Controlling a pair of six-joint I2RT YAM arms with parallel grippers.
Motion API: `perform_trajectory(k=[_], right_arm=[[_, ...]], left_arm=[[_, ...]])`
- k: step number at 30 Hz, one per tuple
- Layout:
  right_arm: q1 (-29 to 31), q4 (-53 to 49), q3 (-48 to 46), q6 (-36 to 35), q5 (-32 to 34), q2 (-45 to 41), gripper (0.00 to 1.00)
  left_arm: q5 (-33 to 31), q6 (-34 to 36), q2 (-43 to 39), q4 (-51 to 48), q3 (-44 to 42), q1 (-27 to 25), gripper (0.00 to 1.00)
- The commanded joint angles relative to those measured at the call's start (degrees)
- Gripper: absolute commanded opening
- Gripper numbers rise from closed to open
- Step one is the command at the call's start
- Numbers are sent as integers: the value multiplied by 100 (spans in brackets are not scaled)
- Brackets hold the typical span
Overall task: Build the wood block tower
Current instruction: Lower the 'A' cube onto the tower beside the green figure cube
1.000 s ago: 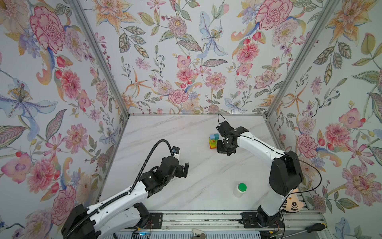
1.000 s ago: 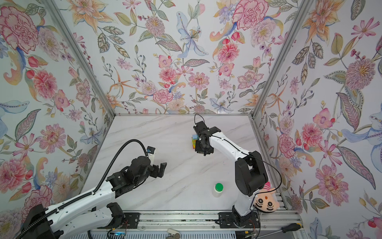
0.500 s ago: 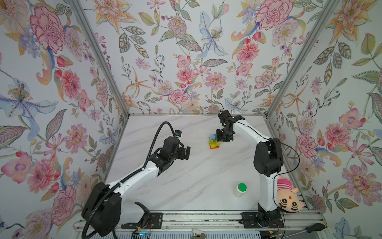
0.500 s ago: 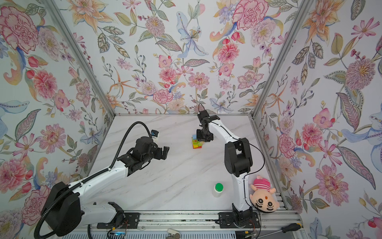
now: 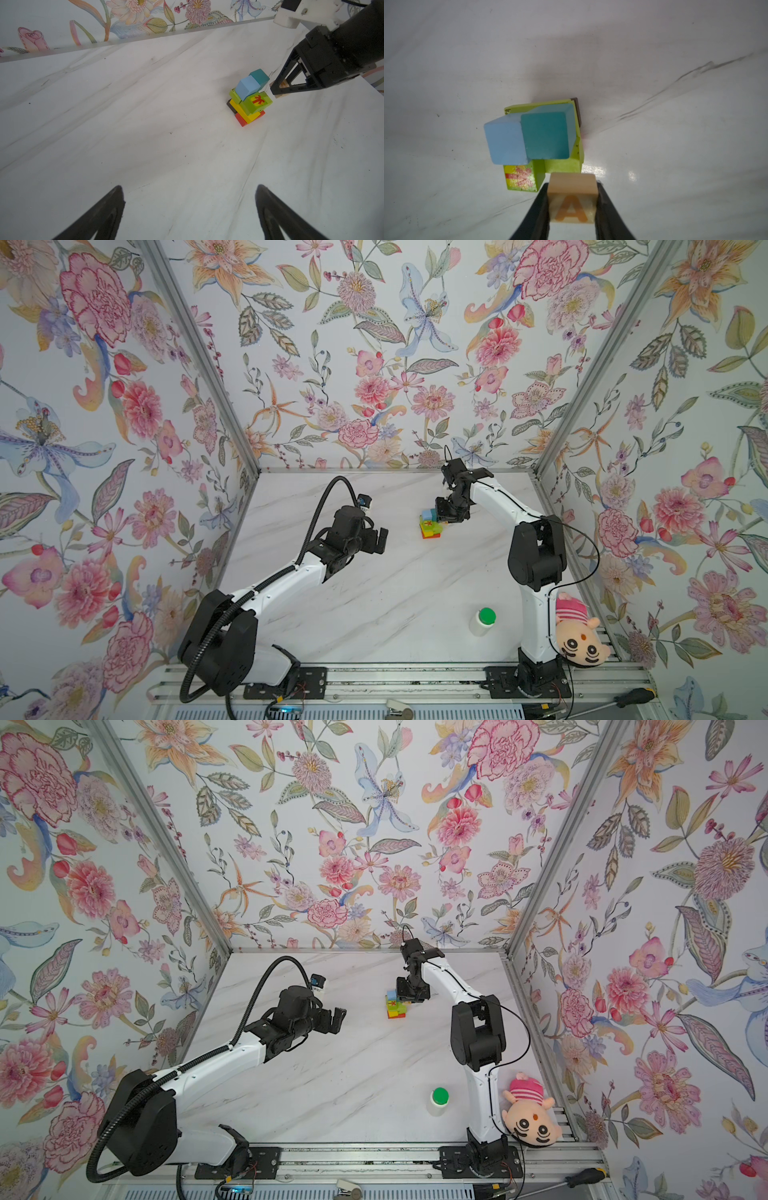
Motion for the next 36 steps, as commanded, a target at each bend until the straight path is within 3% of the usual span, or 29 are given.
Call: perform_trajectory(k=[1,36], right_arm=[[-7,-141,26,-104,-65,88,34],[-2,-147,145,-254,-295,285,36]], left_arm=[[103,78,10,-44,125,74,99],[-72,-177,-457,-114,-210,73,99]])
